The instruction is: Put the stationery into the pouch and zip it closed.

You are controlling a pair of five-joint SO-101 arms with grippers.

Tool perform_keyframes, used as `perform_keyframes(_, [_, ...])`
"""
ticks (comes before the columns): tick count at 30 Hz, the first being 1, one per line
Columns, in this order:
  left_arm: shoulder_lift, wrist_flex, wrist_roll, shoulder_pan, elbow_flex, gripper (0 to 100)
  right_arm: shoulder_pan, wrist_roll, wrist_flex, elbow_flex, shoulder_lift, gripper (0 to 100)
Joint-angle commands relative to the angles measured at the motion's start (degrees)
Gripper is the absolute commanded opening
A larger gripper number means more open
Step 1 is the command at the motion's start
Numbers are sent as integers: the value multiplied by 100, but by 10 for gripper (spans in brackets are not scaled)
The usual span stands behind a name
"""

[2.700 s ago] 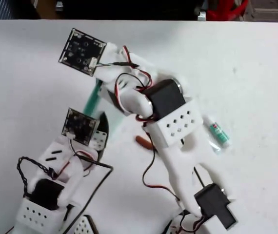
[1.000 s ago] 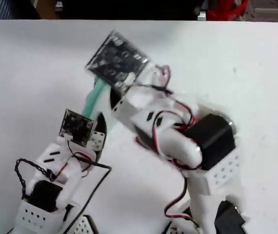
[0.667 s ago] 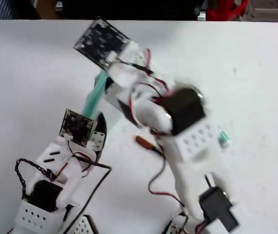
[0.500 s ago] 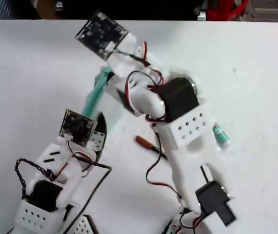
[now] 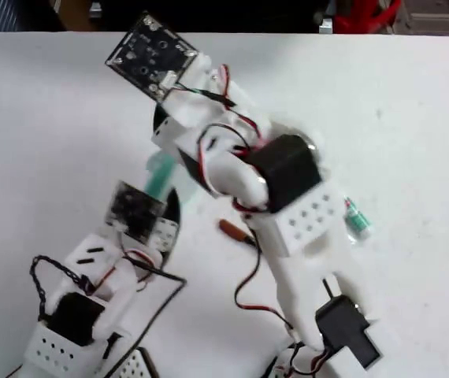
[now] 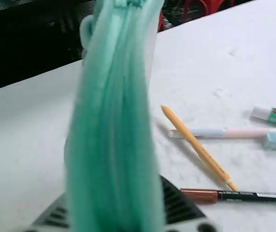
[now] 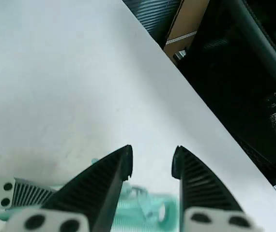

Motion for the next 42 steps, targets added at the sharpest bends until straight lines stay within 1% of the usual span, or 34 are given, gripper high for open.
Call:
perform_keyframes(1, [40,35,-1336,989,325,20,312,62,769,-598,75,142])
perform_keyframes(3, [31,-62,-1864,1182,492,20,576,62,1059,-651,189,142])
perform_keyframes(7, [31,-44,-1829,1200,475,20,1095,26,1059,-44,259,144])
perform_keyframes(12, [48,-35,-1846,1174,527,20,1095,9,1077,1723,13,145])
perform_keyframes(14, [57,-35,-2040,1174,580,20,1103,-97,1077,2277,-198,147])
perform_keyframes(18, [57,-141,-2154,1174,686,20,945,-369,1086,2822,-620,212])
perform_keyframes(24, [57,-132,-2163,1174,703,20,910,-316,1095,3754,-664,204])
perform_keyframes(26, [57,-132,-2171,1174,703,20,892,-9,1095,4158,-629,166])
perform_keyframes(28, [57,-132,-2163,1174,695,20,884,466,1095,4360,-593,57])
perform_keyframes(29, [57,-132,-2154,1174,695,20,884,651,1095,4387,-576,2])
perform_keyframes(31, [57,-132,-2154,1174,686,20,919,765,1095,4404,-620,34])
perform_keyframes(32, [57,-132,-2154,1174,686,20,927,774,1095,4369,-629,16])
perform_keyframes(34, [57,-123,-2154,1165,686,20,919,774,1095,4316,-637,20])
perform_keyframes(37, [48,-123,-2154,1165,677,20,945,686,1086,3754,-637,18])
perform_keyframes(40, [31,-132,-2145,1165,668,20,1059,-185,1077,2611,-637,18])
perform_keyframes(42, [31,-132,-2145,1165,659,20,1130,-633,1068,1776,-637,18])
